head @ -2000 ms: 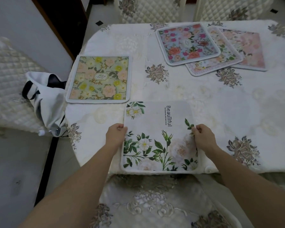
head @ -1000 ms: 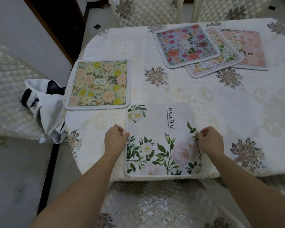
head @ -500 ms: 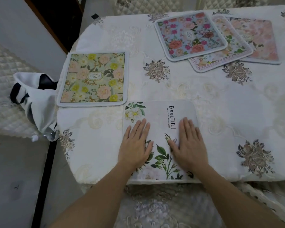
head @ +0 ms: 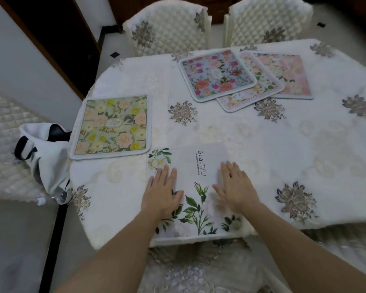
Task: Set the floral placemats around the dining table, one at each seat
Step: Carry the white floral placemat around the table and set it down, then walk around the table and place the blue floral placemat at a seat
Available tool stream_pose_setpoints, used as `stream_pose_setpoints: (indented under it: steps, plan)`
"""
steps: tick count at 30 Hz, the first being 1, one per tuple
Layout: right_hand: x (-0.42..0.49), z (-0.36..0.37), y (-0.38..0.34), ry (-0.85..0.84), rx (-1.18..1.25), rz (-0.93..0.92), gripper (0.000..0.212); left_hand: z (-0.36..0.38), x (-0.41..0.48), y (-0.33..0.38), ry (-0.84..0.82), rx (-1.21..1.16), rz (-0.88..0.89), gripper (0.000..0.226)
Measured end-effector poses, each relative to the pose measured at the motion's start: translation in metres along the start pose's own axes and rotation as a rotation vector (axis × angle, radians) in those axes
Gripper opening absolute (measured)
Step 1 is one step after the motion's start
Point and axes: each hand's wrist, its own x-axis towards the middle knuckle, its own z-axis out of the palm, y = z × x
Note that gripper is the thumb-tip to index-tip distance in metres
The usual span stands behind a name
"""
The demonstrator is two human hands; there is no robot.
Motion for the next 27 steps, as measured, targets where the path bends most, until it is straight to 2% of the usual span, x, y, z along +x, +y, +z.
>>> stream_pose_setpoints:
  steps: [3, 12, 18, 27]
  plan:
    - [-0.018, -0.030, 0.013, 0.077, -0.002, 0.013, 0.068, -0.022, -0.001, 0.018, 0.018, 0.030, 0.019, 0.074]
    - [-0.076, -0.095, 0.081, 0.287, 0.005, 0.136, 0.061, -0.070, 0.008, 0.150, 0.133, 0.133, 0.320, 0.067]
    - [-0.146, -0.112, 0.145, 0.421, 0.002, 0.329, 0.058, -0.074, 0.012, 0.265, 0.192, 0.129, 0.622, 0.067]
    - [-0.299, -0.118, 0.275, 0.635, 0.038, 0.721, 0.047, -0.052, -0.013, 0.459, 0.184, 0.184, 1.039, 0.065]
